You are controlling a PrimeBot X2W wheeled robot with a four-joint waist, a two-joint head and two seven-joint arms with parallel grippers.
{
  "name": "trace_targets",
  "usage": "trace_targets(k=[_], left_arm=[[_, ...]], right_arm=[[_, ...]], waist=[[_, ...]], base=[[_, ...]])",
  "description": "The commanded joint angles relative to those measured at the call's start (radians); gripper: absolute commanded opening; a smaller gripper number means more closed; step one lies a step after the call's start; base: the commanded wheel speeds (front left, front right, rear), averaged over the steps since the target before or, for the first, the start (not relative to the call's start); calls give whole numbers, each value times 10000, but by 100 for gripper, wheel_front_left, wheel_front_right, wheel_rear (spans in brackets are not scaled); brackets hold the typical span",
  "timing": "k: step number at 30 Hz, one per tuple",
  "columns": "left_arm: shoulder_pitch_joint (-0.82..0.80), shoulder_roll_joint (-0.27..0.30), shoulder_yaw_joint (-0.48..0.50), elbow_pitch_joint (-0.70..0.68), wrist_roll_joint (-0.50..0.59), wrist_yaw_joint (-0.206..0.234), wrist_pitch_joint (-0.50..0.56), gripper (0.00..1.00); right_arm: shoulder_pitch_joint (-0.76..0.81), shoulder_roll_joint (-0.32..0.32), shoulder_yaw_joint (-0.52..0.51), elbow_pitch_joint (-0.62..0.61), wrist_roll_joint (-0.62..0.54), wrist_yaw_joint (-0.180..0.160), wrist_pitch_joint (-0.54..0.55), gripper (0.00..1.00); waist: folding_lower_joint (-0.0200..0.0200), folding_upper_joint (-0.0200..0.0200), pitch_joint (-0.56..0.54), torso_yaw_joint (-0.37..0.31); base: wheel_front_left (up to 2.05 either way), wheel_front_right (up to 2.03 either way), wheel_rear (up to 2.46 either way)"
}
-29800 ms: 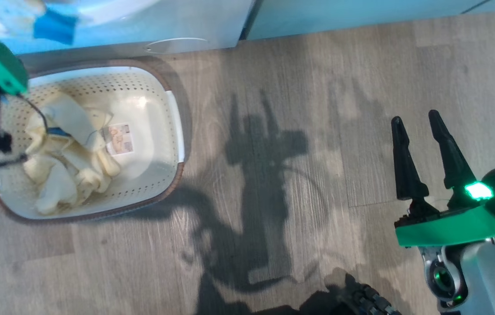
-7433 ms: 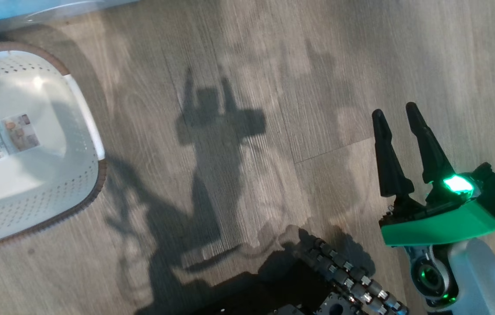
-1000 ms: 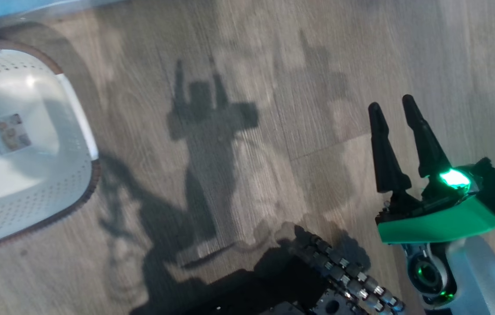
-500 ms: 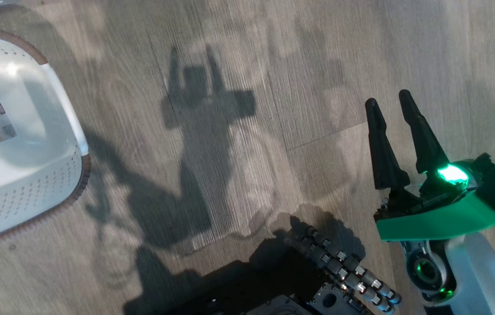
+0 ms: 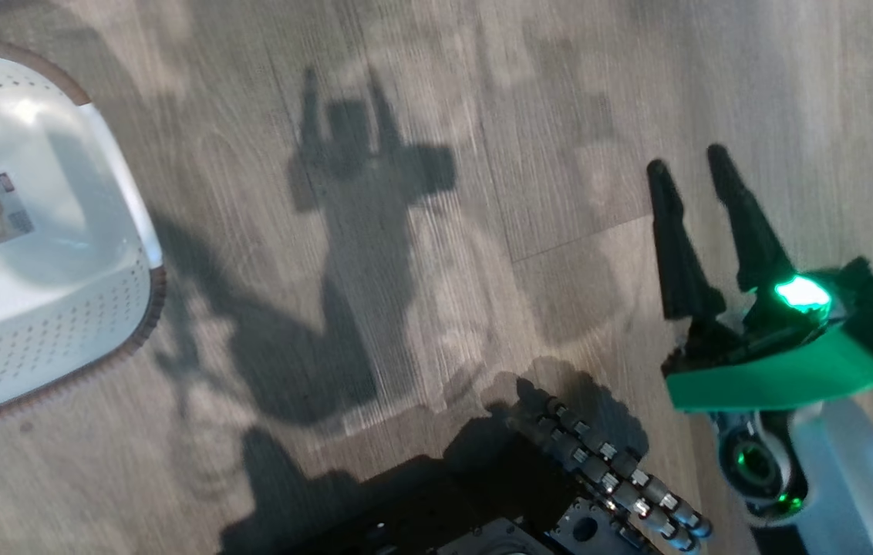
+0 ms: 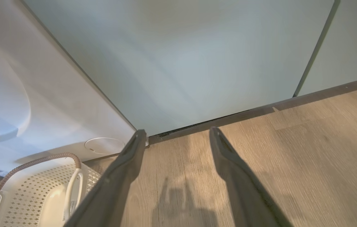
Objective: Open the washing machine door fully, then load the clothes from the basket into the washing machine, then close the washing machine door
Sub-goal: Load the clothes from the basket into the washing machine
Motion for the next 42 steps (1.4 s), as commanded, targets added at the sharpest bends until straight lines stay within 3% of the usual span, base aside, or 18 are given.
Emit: trace_targets(k=[1,14,23,28,38,42], left_arm=[[50,165,263,-189,-182,74,-201,100],[2428,-672,755,-433,-1314,440,-1975,100],[5370,-1061,1361,-2145,-2260,1018,-3110,100],[7377,-1270,1568,-3720,-2488,1665,-3567,100],[11636,-1873,1468,-7488,-1950,3689,-4011,100],[12820,-1933,1373,-8339,-1740,4171,-4057,100]], right_arm=[[154,-45,-10,-194,-34,0,-65,100],[425,-45,-813,-117,-920,0,-65,100],[777,-45,-1309,-137,-1508,0,-65,100],[961,-137,-1528,-142,-1717,0,-65,100],[1355,-400,-1731,-130,-1945,0,-65,100],[1507,-537,-1778,-82,-2011,0,-65,100]], waist=[[0,0,-114,165],[0,0,-1111,1263],[0,0,-1860,1965],[0,0,-2245,2314],[0,0,-3100,2874],[0,0,-3436,3092]], base=[[0,0,0],[0,0,0],[0,0,0],[0,0,0],[0,0,0],[0,0,0]])
